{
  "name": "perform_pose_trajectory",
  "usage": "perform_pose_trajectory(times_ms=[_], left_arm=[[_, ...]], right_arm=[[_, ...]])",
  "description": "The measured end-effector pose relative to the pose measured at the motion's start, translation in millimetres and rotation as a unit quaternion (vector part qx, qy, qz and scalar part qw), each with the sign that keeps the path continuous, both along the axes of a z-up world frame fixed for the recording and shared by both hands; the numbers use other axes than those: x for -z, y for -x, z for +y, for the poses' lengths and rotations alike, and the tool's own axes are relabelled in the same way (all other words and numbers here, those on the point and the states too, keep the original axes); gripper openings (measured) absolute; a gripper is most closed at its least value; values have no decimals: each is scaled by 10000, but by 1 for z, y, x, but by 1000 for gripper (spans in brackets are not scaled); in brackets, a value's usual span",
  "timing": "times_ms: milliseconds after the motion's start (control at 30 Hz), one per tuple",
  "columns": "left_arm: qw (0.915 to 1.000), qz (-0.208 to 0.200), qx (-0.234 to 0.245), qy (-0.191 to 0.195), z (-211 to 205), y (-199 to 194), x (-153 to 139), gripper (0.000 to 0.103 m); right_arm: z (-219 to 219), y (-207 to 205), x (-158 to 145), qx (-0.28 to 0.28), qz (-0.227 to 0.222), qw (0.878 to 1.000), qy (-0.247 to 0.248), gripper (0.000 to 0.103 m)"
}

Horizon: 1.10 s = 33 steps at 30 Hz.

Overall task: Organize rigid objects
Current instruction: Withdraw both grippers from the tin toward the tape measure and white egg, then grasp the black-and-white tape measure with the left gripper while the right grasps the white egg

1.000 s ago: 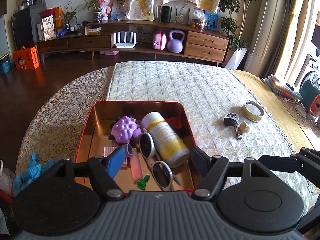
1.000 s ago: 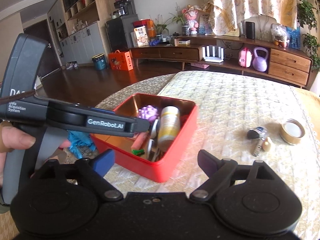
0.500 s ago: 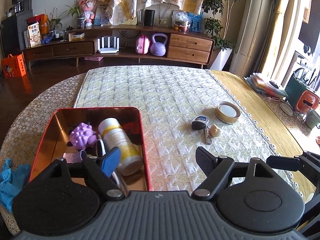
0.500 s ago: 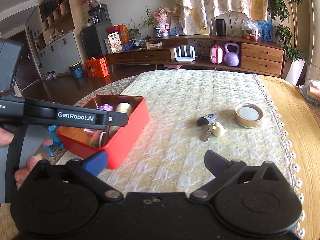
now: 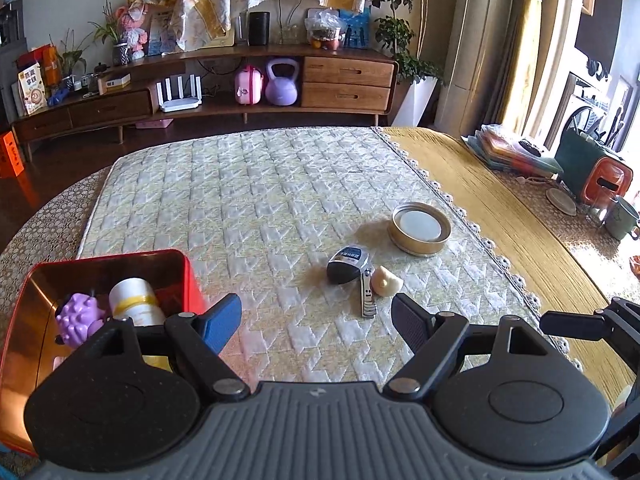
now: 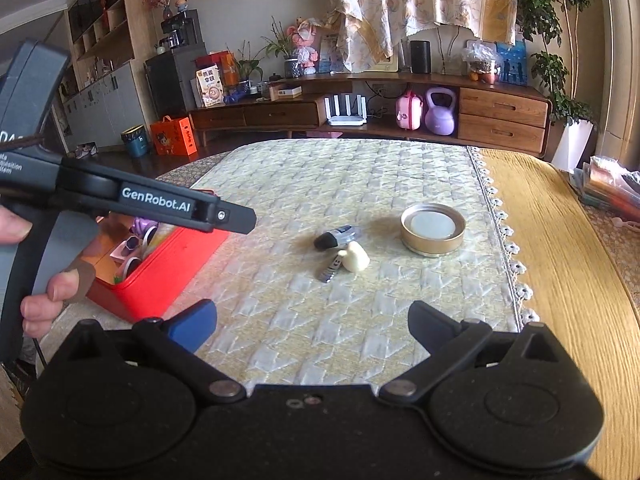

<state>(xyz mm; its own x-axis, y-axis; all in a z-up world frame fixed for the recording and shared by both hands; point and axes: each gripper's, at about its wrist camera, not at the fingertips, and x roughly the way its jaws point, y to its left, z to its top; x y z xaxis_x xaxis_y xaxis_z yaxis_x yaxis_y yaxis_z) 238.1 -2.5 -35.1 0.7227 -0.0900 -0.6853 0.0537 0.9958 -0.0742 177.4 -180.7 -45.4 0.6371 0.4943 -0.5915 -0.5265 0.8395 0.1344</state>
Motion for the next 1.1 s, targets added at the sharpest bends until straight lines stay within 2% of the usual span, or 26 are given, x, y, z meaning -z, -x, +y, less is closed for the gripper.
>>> perform_pose_trajectory(times_ms=[233, 400, 533, 767, 933, 1100], left_arm=[[9999, 129, -66, 40, -7, -41, 16, 82], [9995, 279, -45, 171, -11, -66, 30, 82], [9989, 396, 12, 234, -17, -82, 42, 82], [9976, 566, 99, 375, -25, -103, 60, 82], [9956, 687, -16, 639, -22, -115, 72, 82], [9949, 741, 20, 682, -24, -121, 80, 82]], right_arm=[[-1, -25, 12, -111, -67, 9999, 56, 95], [2, -48, 21, -164, 25, 9998, 68, 83], [7, -60, 29, -231, 53, 9997, 115, 78], [15, -78, 41, -216, 107, 9997, 87, 72], [18, -91, 48, -137, 219, 9996, -62, 65], [24, -100, 53, -50, 245, 9995, -181, 57]])
